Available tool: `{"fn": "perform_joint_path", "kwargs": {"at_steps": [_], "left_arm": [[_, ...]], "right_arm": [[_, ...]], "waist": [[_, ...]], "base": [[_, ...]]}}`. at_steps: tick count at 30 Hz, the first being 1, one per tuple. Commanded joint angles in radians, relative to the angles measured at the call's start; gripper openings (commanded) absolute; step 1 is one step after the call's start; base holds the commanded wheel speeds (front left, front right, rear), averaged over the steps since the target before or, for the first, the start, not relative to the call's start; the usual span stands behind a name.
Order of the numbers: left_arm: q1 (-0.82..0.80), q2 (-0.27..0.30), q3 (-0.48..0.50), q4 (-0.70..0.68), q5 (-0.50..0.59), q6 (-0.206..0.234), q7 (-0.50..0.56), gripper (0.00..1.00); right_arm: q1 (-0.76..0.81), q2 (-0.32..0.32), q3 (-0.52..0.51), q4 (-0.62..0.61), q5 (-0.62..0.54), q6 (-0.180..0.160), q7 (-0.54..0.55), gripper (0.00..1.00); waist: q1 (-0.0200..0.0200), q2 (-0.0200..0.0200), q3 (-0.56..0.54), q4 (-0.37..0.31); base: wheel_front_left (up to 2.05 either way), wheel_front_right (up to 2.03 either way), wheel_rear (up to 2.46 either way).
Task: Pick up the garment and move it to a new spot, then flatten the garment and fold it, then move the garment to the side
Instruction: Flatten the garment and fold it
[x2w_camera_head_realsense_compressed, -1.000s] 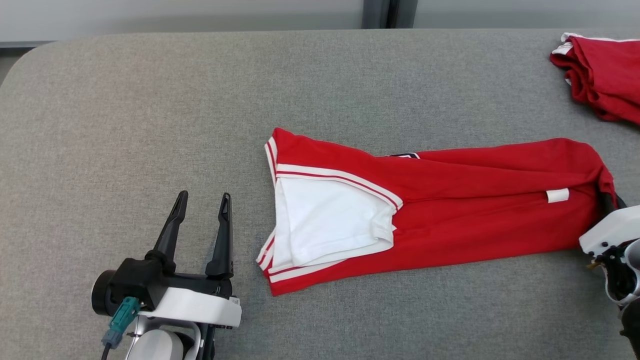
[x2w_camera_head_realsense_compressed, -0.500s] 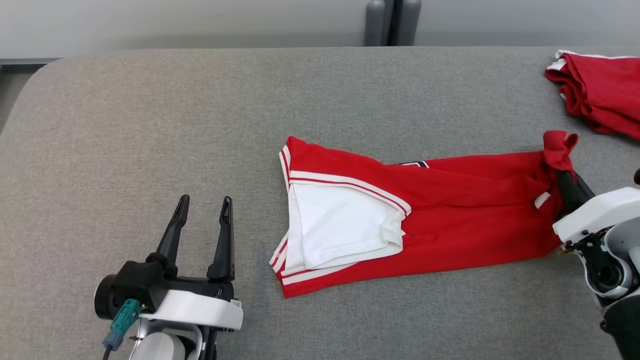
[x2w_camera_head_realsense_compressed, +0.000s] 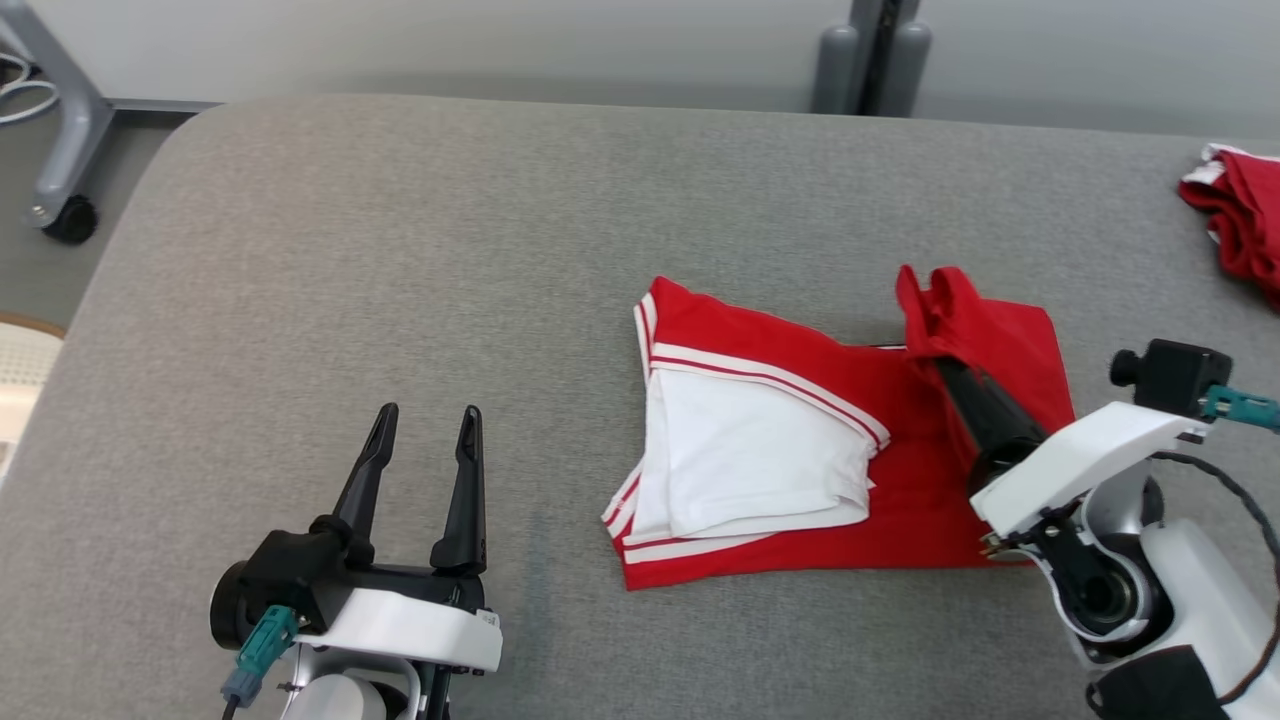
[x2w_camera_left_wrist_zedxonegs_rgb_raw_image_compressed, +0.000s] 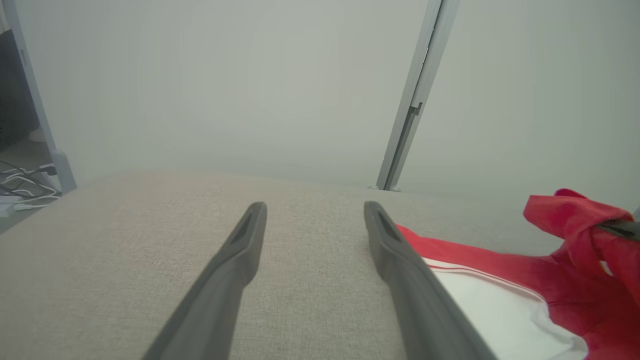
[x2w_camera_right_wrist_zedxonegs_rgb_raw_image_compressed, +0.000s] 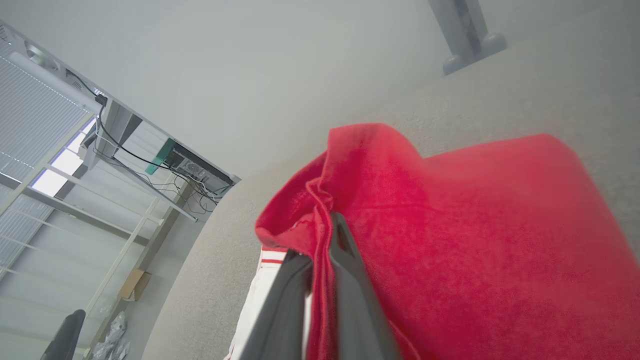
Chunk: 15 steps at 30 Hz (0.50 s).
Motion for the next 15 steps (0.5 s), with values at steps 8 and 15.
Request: {"fn": "perform_joint_path", "kwargs": {"at_steps": [8, 15], "left_arm": [[0.008, 0.004, -0.015, 0.002, -0.019, 0.013, -0.003, 1.0], [0.019, 0.003, -0.023, 0.002, -0.026, 0.016, -0.003, 1.0]], "right_arm": [[0.01, 0.113, 0.009, 0.017, -0.097, 0.0, 0.023, 0.0], [-0.009, 0.157, 0.03, 0.054, -0.154, 0.0, 0.024, 0.0]], "waist": [[0.0, 0.0, -0.028, 0.1], [0.0, 0.0, -0.041, 0.141]], "base": [[0.0, 0.0, 0.0], [0.0, 0.0, 0.0]]}}
